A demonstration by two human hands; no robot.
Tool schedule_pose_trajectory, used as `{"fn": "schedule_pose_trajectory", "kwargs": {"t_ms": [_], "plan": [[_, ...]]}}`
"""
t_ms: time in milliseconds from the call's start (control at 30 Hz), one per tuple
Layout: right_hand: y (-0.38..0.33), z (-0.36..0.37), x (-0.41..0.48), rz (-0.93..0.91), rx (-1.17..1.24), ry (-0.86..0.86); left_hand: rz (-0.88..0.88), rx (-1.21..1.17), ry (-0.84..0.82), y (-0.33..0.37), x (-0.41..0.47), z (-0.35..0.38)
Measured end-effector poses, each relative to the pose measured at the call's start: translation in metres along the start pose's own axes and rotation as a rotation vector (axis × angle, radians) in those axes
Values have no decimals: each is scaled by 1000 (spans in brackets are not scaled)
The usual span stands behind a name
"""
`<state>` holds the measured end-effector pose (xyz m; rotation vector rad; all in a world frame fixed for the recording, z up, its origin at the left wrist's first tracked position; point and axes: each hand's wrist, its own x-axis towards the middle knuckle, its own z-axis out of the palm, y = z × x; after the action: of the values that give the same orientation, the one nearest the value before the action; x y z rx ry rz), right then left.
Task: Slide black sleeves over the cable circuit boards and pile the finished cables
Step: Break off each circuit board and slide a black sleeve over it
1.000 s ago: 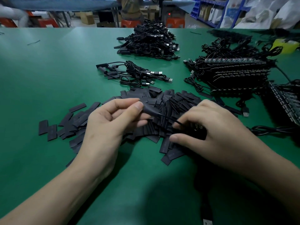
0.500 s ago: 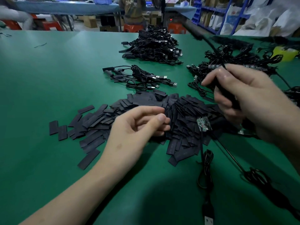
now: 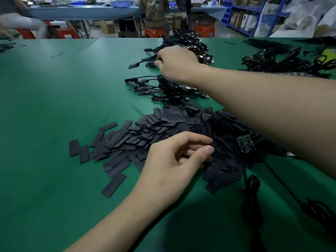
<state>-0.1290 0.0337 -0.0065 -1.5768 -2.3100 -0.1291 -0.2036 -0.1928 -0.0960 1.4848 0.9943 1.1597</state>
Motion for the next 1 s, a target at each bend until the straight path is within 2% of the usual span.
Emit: {"fn": "schedule_pose_trajectory", "kwargs": {"t_ms": [233, 400, 600, 700, 833, 1000], "plan": [[-10, 37, 36, -55, -126, -194, -15, 11, -6, -2, 2, -5], [-8, 29, 16, -83, -124, -131, -11, 21, -5, -3, 2, -6], [15, -20, -76, -130, 56, -1, 17, 38, -7, -4, 3, -6], [38, -44, -138, -113, 61, -73, 29, 42, -22, -6, 3, -5], [68, -65, -200, -3, 63, -196, 36, 26, -35, -6, 2, -5], [89, -56, -236, 82, -40, -184, 35, 31, -29, -3, 0, -3]]}}
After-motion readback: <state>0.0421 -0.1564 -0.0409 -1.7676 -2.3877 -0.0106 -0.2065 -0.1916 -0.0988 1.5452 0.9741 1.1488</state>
